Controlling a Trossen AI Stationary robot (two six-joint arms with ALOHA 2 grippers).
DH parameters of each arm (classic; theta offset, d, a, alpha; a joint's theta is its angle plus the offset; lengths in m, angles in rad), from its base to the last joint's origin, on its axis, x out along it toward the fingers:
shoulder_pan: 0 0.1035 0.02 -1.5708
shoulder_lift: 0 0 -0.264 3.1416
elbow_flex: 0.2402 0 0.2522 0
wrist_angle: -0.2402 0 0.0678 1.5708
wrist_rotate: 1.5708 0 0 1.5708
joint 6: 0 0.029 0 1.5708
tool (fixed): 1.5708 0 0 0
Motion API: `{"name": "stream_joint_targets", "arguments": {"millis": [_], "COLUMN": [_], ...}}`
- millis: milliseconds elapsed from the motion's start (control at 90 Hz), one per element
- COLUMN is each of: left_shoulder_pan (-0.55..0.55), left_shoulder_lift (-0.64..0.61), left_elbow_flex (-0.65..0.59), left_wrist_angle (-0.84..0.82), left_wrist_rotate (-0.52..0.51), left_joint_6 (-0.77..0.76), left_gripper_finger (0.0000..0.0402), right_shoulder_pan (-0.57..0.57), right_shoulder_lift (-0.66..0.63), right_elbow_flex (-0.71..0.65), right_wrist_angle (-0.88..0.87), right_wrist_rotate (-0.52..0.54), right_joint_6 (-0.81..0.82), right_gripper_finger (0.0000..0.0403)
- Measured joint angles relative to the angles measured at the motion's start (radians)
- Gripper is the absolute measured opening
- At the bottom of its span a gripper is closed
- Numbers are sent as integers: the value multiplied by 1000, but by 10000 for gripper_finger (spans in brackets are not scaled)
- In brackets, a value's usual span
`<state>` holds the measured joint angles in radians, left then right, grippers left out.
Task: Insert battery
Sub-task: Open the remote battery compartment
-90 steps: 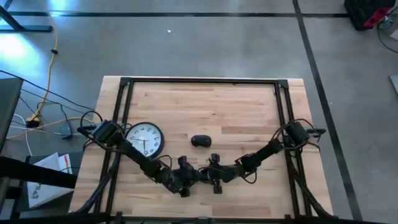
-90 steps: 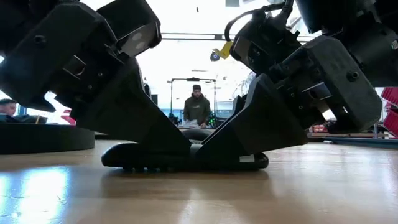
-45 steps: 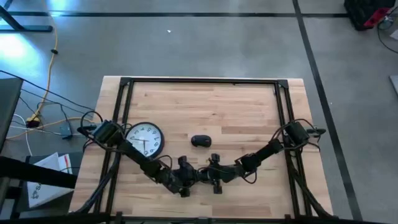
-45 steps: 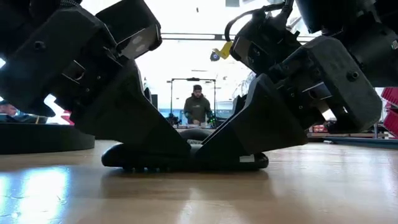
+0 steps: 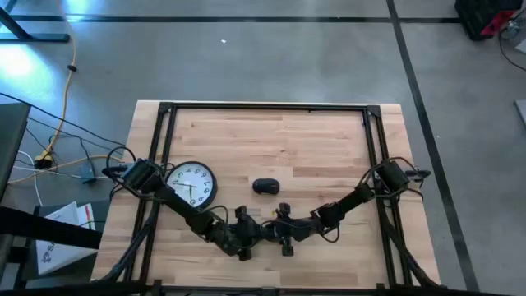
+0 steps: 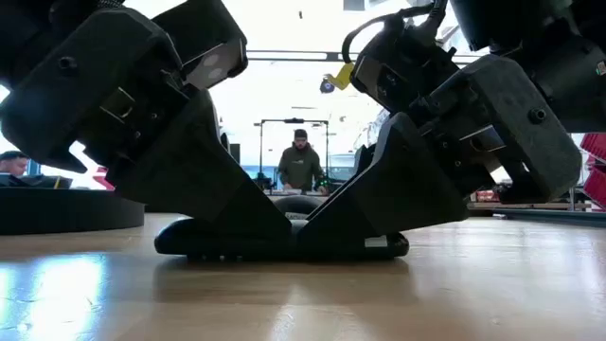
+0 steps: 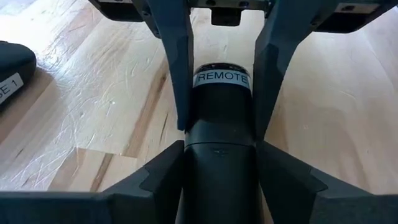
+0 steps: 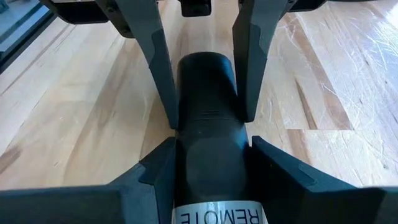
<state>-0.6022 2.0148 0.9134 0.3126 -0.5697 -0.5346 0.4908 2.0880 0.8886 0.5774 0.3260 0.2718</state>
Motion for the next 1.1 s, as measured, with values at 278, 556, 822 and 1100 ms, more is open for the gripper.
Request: {"name": "stream_joint_targets", "arguments": {"millis": [278,556,822,1100], "left_shoulder_pan": [-1,-17,-24,-60], "left_shoulder_lift": [-2,-19,-103,-165], "left_elbow_flex": [3,0,-10,-8], "left_wrist_angle": [-51,-92,-117,-271], "left_wrist_rotate": [32,33,15,-8], "left_joint_6": [-23,-30,74,-19], "left_gripper_finger": [165,164,163,163], "right_shoulder_pan": [0,0,0,1], "right_shoulder_lift": [0,0,0,0], "right_elbow_flex": [0,0,0,0], "right_wrist_angle": [0,0,0,0], "right_wrist_rotate": [0,0,0,1], "right_joint_6": [1,-2,5,15], "right_gripper_finger": [149,149,149,149]}}
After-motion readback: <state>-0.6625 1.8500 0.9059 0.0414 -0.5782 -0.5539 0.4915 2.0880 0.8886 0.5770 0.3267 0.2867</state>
